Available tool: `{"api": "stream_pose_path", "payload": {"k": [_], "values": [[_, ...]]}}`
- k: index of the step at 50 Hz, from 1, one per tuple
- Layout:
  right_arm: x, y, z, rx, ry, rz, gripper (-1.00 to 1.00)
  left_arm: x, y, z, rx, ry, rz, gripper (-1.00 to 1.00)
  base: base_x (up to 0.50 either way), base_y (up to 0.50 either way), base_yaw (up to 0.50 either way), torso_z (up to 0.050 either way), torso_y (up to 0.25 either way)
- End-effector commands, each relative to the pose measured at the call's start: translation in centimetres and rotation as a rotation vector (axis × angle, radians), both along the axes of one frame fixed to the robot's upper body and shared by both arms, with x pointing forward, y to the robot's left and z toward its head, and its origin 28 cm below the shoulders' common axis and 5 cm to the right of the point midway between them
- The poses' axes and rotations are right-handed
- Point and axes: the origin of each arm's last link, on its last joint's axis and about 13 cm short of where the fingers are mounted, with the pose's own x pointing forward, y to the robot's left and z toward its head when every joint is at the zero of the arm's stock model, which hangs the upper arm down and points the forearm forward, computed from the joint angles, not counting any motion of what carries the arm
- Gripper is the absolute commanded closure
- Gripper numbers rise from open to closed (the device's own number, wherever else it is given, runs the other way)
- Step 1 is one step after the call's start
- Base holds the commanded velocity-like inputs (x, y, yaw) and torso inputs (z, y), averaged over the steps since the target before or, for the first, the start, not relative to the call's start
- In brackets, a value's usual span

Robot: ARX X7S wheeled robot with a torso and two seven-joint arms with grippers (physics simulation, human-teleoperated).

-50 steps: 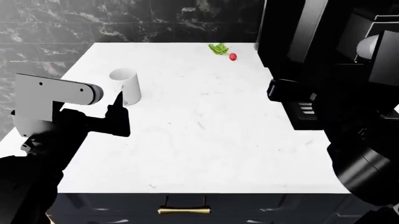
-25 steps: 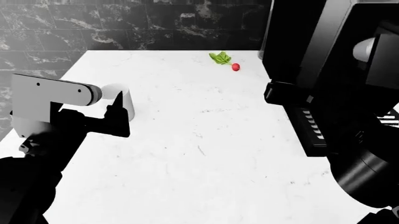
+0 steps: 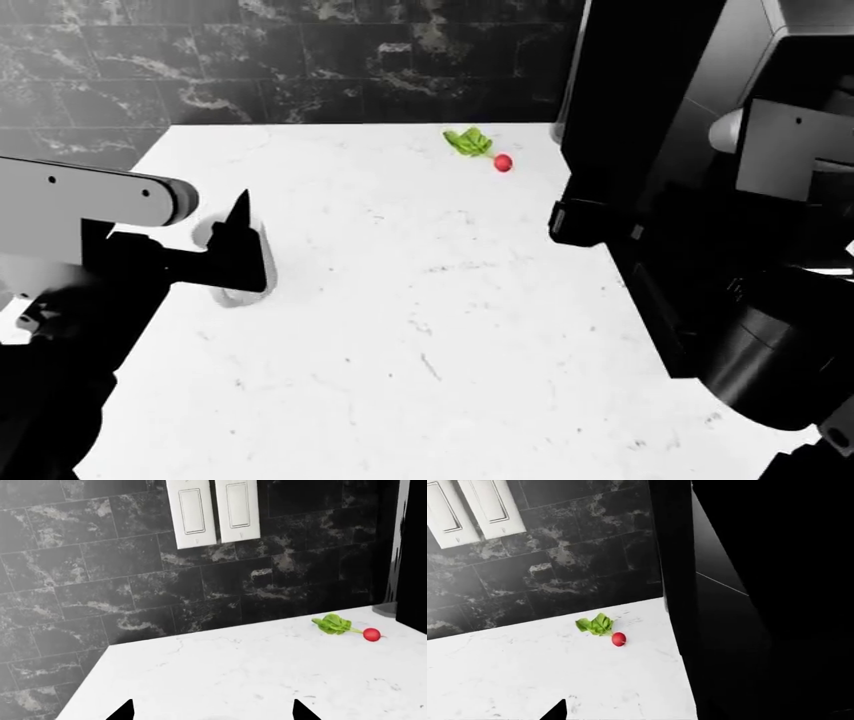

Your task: A wet mug is on the counter and needs to be dried. Pick it up and place it upside down in the open cabinet.

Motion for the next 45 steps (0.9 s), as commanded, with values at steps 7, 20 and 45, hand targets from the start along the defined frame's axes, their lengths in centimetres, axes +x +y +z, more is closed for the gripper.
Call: {"api": "stream_pose_path", "payload": {"k": [7,20,45], "values": [[-2.0,0.3,1.1,-0.035,-0.159,-0.005,-1.0,-0.2,0.1,-0.7,0.003,0.02,0.004,-1.0,0.07,0.0,0.0,-0.064,0.0],[-2.0,0.3,0.8,-0.042,-0.134,0.006,-1.0,-0.6,-0.2,-2.0,0.033,0.081,-0.027,-1.0,0.0,0.0,0.0,-0.013,0.0],[-1.8,0.2,-0.5,-0.036,-0.087,0.018,-1.0,0.8,-0.1,-3.2,-0.004,0.118,-0.017,-1.0,0.0,0.0,0.0,0.0,0.0]]}}
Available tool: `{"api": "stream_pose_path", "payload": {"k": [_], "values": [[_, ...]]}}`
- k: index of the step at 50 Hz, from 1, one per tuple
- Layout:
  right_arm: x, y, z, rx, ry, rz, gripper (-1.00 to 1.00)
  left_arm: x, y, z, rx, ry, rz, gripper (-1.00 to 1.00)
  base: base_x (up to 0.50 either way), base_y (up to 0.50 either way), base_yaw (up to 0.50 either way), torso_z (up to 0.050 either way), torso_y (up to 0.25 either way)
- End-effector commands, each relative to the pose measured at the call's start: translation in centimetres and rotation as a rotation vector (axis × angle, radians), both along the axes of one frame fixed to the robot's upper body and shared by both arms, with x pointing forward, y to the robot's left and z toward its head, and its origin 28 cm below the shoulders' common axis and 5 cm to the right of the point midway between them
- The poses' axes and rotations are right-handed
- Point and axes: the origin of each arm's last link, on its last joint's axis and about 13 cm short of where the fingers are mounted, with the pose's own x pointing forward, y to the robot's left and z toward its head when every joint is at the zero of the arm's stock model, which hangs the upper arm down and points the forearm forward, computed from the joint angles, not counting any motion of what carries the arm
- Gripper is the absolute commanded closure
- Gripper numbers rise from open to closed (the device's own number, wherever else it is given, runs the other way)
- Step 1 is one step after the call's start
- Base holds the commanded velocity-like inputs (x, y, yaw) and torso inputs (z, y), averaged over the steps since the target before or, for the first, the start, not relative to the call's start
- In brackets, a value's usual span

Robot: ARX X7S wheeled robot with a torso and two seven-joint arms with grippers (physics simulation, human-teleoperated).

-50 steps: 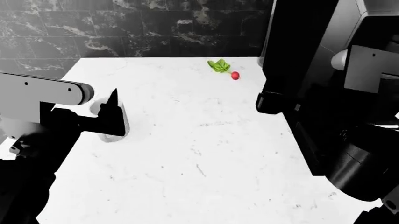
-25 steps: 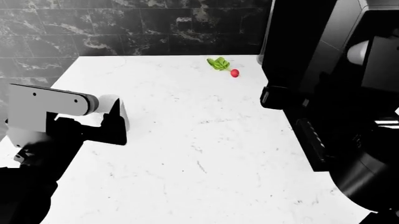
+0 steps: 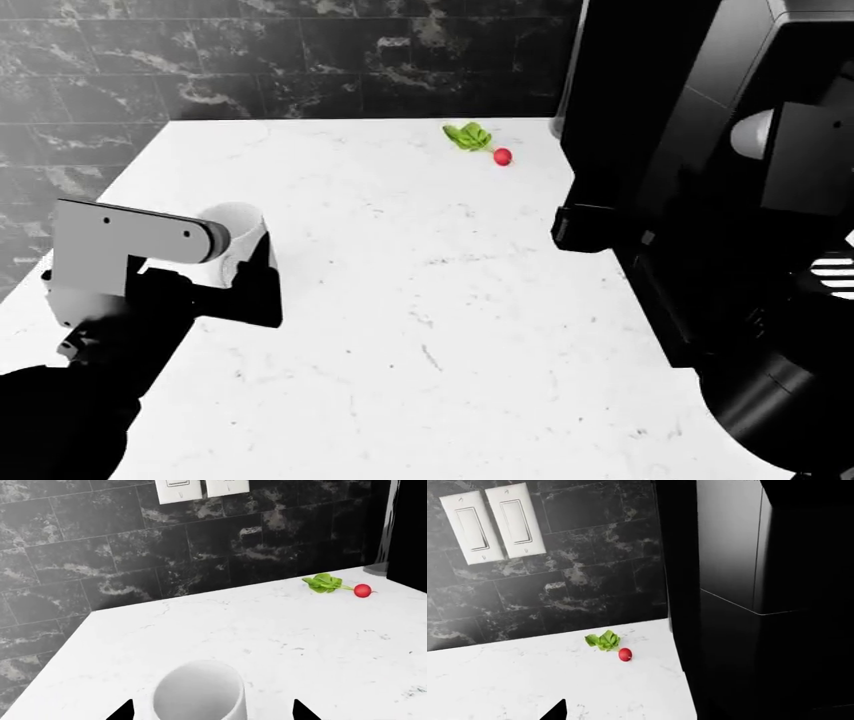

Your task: A wet mug is on the counter and needs to be dried. Pick it up and place it upside down in the open cabinet.

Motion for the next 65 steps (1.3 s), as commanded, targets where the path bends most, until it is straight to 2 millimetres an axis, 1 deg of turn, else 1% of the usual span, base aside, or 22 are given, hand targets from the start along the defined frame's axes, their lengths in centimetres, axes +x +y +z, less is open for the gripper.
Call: {"api": "stream_pose_path", "payload": {"k": [1,14,19,26,32,43,57,65], "values": [[0.1,0.0,-0.8,0.001,0.025,0.007,-1.0,0.7,0.0,-0.6,-0.014,0.019,0.009,-1.0,0.0,0.0,0.0,0.0,0.0],[0.2,0.2,-1.2,-0.011,0.044,0.022,-1.0,1.1,0.2,-1.1,-0.013,0.034,0.017,-1.0,0.0,0.0,0.0,0.0,0.0],[0.2,0.3,-1.1,-0.007,0.039,0.032,-1.0,1.1,0.1,-2.0,-0.019,0.063,0.005,-1.0,0.0,0.0,0.0,0.0,0.0],[0.1,0.1,-1.3,-0.009,0.037,0.011,-1.0,1.0,0.3,-2.6,-0.025,0.08,0.016,-1.0,0.0,0.0,0.0,0.0,0.0],[0.0,0.2,-1.4,-0.009,0.034,0.022,-1.0,0.9,-0.1,-3.3,-0.013,0.088,0.004,-1.0,0.0,0.0,0.0,0.0,0.0],[0.7,0.0,-2.1,0.005,0.055,0.02,-1.0,1.5,0.1,-4.4,-0.029,0.124,0.024,-1.0,0.0,0.0,0.0,0.0,0.0],[0.7,0.1,-2.4,0.01,0.065,0.026,-1.0,2.0,0.4,-5.7,-0.043,0.147,0.043,-1.0,0.0,0.0,0.0,0.0,0.0],[0.6,0.1,-2.5,0.013,0.07,0.025,-1.0,2.6,0.6,-6.0,-0.049,0.15,0.048,-1.0,0.0,0.0,0.0,0.0,0.0]]}}
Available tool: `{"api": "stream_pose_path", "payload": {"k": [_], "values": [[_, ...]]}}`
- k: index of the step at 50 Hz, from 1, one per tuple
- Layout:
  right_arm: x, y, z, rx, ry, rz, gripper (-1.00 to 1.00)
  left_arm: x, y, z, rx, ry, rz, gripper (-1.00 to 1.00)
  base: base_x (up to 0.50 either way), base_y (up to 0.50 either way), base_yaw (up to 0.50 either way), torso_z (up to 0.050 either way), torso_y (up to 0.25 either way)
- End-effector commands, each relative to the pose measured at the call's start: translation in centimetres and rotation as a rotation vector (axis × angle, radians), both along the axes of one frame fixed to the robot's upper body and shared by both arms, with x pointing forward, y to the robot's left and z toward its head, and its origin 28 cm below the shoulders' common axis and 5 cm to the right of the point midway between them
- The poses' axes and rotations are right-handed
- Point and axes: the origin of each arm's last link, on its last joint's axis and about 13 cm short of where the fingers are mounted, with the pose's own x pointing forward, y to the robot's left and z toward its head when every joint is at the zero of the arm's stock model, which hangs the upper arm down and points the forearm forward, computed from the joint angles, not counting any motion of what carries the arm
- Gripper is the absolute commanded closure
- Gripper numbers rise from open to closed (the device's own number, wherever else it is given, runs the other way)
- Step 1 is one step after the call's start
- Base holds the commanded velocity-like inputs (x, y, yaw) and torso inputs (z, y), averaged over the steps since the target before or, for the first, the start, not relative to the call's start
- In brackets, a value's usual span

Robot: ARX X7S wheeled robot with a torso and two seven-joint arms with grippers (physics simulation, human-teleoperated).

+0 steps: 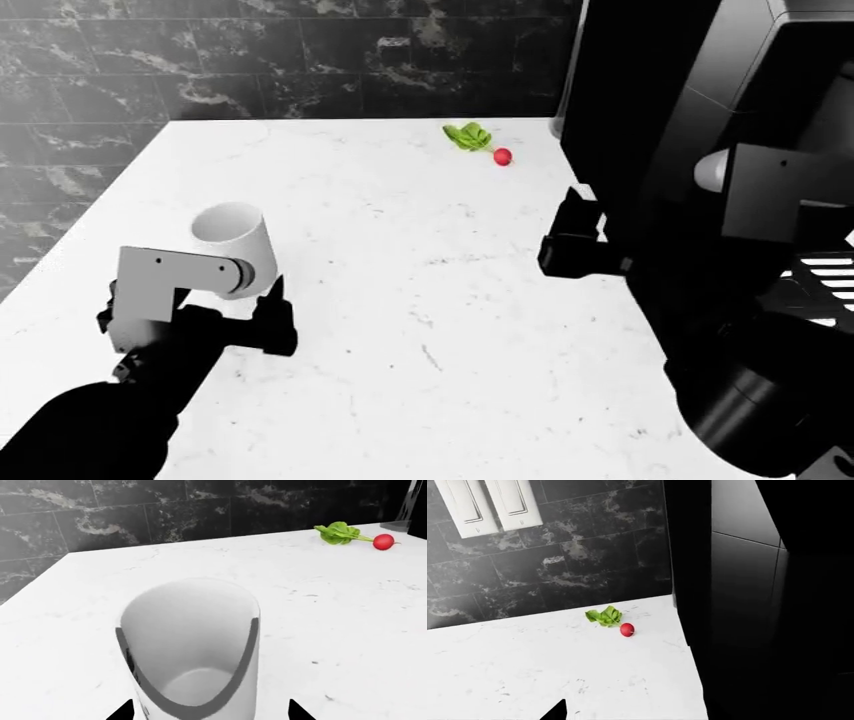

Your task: A wet mug is on the counter and needs to be dried. Pick it up and place it upside down in the open cabinet.

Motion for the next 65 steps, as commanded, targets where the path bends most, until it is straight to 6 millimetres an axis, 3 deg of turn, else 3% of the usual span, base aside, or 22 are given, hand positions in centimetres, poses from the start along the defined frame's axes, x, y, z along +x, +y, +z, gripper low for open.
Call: {"api": "stream_pose_path", "payload": {"k": [1,24,25,44,49,56,62,65], "values": [[-0.1,0.1,-0.2,0.004,0.007,0.002,-1.0,0.7,0.4,-0.9,0.008,0.021,0.04,-1.0,0.0,0.0,0.0,-0.01,0.0],[-0.1,-0.2,-0.8,0.012,0.017,0.014,-1.0,2.9,0.7,-1.1,0.017,0.001,0.05,-1.0,0.0,0.0,0.0,0.0,0.0],[0.0,-0.2,-0.8,0.014,0.018,0.014,-1.0,2.9,0.7,-1.0,0.022,-0.003,0.057,1.0,0.0,0.0,0.0,0.0,0.0],[-0.1,-0.1,-0.5,0.019,0.002,0.024,-1.0,0.8,0.8,2.7,0.087,-0.149,0.094,1.0,0.0,0.0,0.0,0.0,0.0],[-0.2,-0.2,-0.4,0.03,-0.008,0.026,-1.0,0.0,0.8,5.2,0.212,-0.304,0.107,1.0,0.0,0.0,0.0,0.0,0.0],[-0.4,-0.1,0.6,0.028,-0.042,0.046,-1.0,-1.1,0.5,10.1,0.499,-0.564,0.115,1.0,0.0,0.0,0.0,0.0,0.0],[-0.7,-0.4,0.6,0.032,-0.048,0.049,-1.0,-1.6,0.0,11.5,0.869,-0.764,0.126,1.0,0.0,0.0,0.0,0.0,0.0],[-0.7,-0.4,0.6,0.037,-0.05,0.049,-1.0,-1.1,0.2,11.4,1.169,-0.878,0.224,1.0,0.0,0.0,0.0,0.0,0.0]]}}
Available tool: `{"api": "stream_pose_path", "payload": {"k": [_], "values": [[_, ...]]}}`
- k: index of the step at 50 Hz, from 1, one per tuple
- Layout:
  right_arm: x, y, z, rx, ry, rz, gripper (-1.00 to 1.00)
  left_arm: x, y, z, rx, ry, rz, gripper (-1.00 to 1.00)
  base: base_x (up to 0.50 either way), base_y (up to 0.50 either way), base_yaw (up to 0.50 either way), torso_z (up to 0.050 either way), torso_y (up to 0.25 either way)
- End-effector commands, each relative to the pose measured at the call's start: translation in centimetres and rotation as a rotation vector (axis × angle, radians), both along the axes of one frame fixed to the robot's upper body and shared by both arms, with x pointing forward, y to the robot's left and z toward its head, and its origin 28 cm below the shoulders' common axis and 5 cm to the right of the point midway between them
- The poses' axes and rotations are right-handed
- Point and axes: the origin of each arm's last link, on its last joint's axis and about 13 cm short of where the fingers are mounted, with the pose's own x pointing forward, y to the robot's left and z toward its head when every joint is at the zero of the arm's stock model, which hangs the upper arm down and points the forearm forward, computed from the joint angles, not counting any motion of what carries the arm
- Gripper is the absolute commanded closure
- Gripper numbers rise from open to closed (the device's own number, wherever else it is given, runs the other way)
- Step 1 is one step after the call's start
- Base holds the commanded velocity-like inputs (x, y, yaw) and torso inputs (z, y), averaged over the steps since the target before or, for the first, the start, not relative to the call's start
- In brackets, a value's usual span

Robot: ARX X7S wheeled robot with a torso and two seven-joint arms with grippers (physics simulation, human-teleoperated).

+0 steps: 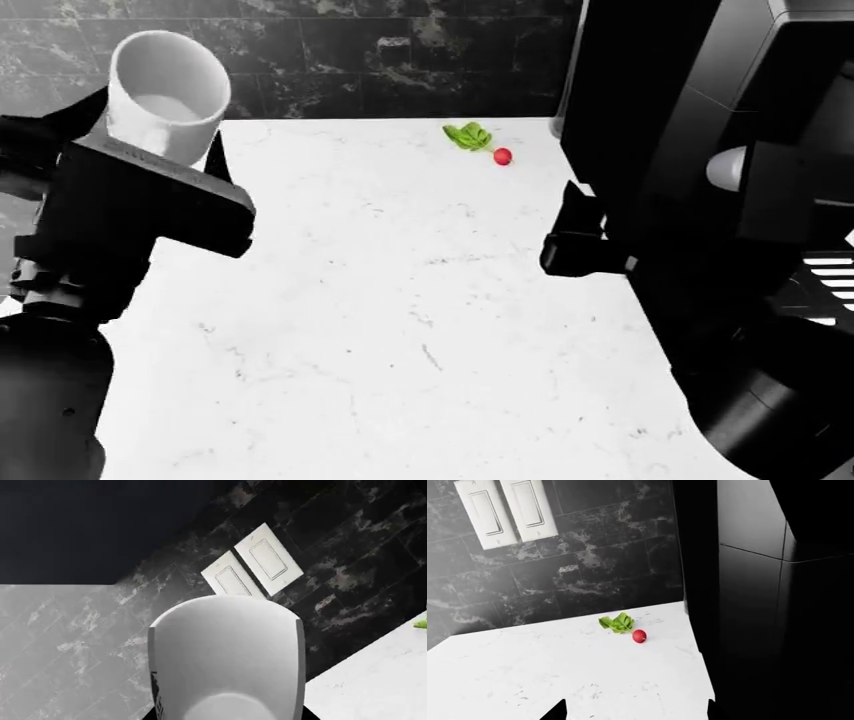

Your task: A wet mug is on the counter and needs to be dried. Pick it up and place it upside down in the open cabinet.

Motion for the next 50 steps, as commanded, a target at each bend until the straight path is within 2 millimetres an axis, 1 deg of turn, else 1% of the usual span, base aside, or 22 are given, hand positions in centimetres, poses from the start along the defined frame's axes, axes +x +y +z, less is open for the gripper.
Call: {"api": "stream_pose_path", "payload": {"k": [1,4,8,10,17,28,32,36,38,42,46,50], "values": [[-0.3,-0.2,0.3,0.011,-0.018,0.009,-1.0,-0.7,-0.3,2.1,0.647,-0.39,0.188,1.0,0.0,0.0,0.0,0.0,0.0],[-0.2,-0.2,0.2,0.013,-0.012,0.009,-1.0,-0.3,-0.2,1.9,0.846,-0.479,0.272,1.0,0.0,0.0,0.0,0.0,0.0],[-0.2,0.0,0.3,0.006,-0.009,0.02,-1.0,0.2,0.1,2.0,1.041,-0.579,0.362,1.0,0.0,0.0,0.0,0.0,0.0],[-0.2,0.0,0.3,0.005,-0.006,0.023,-1.0,0.4,0.2,1.7,1.104,-0.609,0.387,1.0,0.0,0.0,0.0,0.0,0.0],[-0.2,0.0,0.3,0.007,-0.005,0.019,-1.0,1.0,0.6,0.3,1.223,-0.632,0.416,1.0,0.0,0.0,0.0,0.0,0.0],[0.0,0.1,0.5,0.005,-0.007,0.027,-1.0,1.4,1.4,-0.6,1.343,-0.661,0.454,1.0,0.0,0.0,0.0,0.0,0.0],[-0.3,0.1,0.7,-0.029,-0.022,0.108,-1.0,1.6,1.8,0.0,1.397,-0.72,0.529,1.0,0.0,0.0,0.0,0.0,0.0],[-0.6,0.1,0.5,-0.078,-0.029,0.18,-1.0,1.7,1.9,0.5,1.376,-0.823,0.55,1.0,0.0,0.0,0.0,0.0,0.0],[-0.8,-0.1,0.6,-0.114,-0.042,0.224,-1.0,1.9,1.9,0.6,1.361,-0.877,0.535,1.0,0.0,0.0,0.0,0.0,0.0],[-0.7,-0.6,0.5,-0.141,-0.047,0.244,-1.0,2.3,2.1,0.7,1.35,-0.94,0.496,1.0,0.0,0.0,0.0,0.0,0.0],[-0.4,-1.1,0.4,-0.144,-0.037,0.219,-1.0,3.0,2.3,1.1,1.387,-1.039,0.414,1.0,0.0,0.0,0.0,0.0,0.0],[0.0,-1.3,0.1,-0.144,-0.026,0.207,-1.0,3.7,2.8,1.6,1.44,-1.093,0.305,1.0,0.0,0.0,0.0,0.0,0.0]]}}
